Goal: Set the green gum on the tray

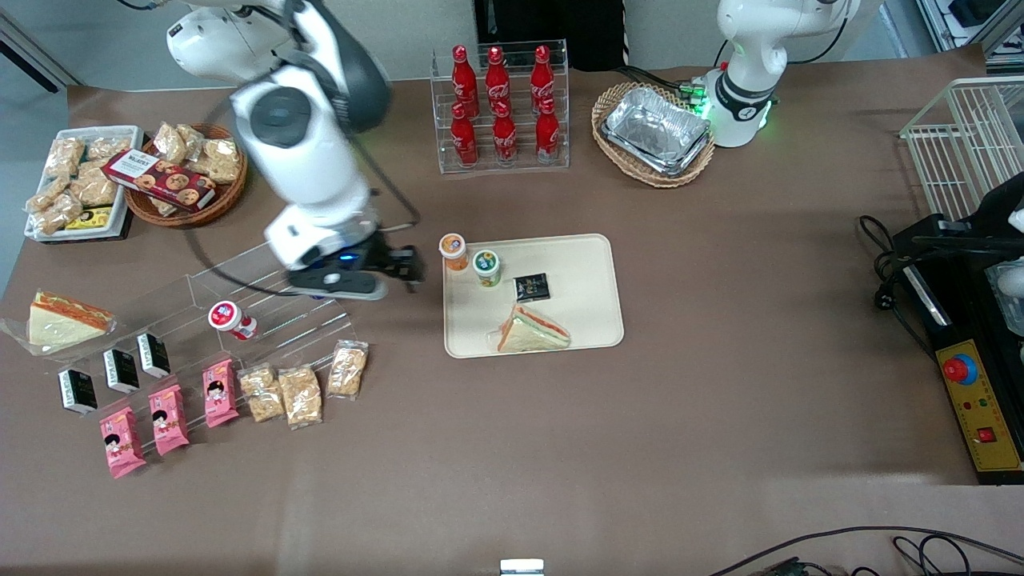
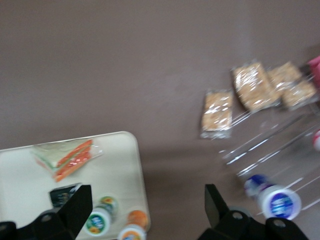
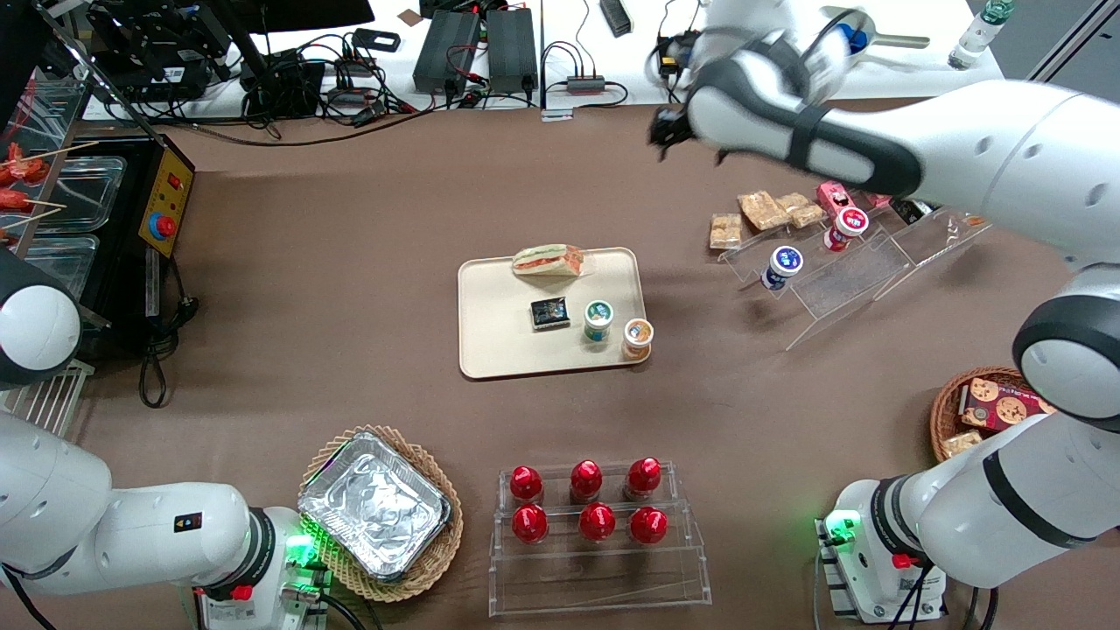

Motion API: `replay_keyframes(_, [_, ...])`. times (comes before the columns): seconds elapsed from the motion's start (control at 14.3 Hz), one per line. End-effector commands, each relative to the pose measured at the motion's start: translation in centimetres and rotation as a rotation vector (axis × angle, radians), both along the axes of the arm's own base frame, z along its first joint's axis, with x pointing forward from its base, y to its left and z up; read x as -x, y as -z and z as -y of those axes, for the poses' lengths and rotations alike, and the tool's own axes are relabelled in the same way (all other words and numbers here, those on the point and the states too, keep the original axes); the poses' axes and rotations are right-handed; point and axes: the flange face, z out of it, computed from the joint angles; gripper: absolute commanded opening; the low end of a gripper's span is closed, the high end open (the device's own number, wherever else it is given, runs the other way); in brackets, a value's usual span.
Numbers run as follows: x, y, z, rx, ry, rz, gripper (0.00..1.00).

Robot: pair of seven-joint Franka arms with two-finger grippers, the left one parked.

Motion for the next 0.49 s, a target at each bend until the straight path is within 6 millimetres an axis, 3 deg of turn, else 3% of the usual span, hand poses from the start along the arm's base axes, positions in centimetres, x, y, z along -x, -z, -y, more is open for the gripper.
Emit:
replay_keyframes(0.0, [-4.5, -2.5, 10.4, 0.044, -0.157, -0.008, 1.0])
replay_keyframes(0.28, [-6.4, -4.5, 24.4, -0.003, -0.264, -0.032, 1.0])
replay_keyframes(0.42, [-6.2, -5.5, 29.9, -0.003, -0.28, -0.056, 1.0])
